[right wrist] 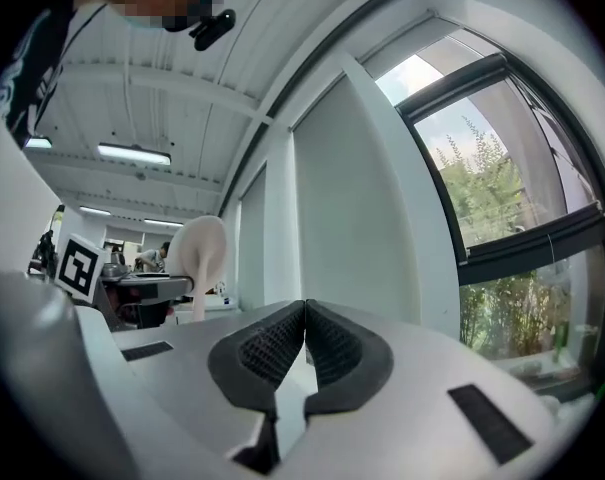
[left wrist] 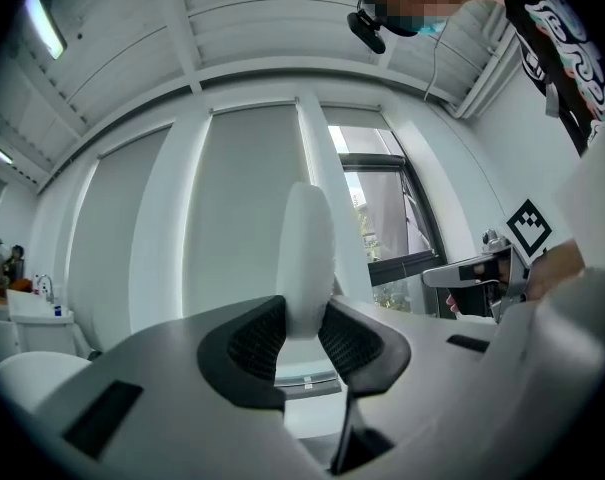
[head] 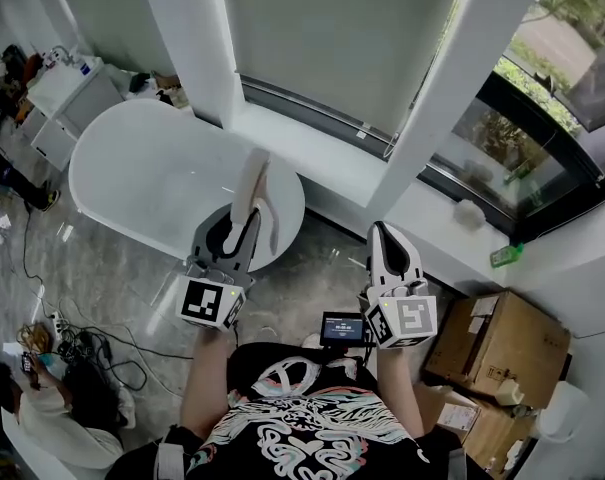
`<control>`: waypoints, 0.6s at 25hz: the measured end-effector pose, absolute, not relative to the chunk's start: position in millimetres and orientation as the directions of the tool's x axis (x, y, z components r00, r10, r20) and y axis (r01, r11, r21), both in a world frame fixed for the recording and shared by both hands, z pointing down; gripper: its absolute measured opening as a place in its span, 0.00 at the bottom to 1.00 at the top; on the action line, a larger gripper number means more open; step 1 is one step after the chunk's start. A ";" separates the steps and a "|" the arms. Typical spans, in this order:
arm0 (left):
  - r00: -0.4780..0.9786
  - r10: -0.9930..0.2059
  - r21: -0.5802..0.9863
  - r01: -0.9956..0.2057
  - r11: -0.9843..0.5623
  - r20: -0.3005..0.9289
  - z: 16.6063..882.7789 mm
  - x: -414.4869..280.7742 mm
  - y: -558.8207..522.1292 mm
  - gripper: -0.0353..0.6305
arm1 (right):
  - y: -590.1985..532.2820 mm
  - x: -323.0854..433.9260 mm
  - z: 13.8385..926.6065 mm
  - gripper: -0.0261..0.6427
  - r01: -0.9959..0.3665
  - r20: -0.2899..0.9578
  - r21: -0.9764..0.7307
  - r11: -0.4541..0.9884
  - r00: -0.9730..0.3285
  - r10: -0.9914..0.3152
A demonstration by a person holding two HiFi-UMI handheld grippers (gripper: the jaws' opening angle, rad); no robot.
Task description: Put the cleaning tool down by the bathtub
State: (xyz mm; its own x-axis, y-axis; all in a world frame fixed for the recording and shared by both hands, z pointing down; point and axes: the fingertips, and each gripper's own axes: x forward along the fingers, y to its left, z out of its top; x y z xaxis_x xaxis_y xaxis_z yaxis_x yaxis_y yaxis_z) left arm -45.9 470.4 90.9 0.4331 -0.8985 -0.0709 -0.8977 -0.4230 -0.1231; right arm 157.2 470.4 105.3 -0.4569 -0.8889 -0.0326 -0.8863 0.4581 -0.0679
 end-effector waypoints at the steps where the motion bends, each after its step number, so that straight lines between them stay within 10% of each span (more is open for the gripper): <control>1: 0.431 -0.900 -0.120 -0.899 -0.421 -0.071 92.3 -43.0 471.0 0.21 | 473.2 159.0 105.6 0.08 -0.880 -0.037 -0.050 0.472 -0.471 -0.882; 15: 0.434 -0.899 -0.118 -0.897 -0.425 -0.059 102.6 -17.2 432.7 0.21 | 444.4 199.6 116.5 0.08 -0.899 -0.034 -0.048 0.435 -0.433 -0.901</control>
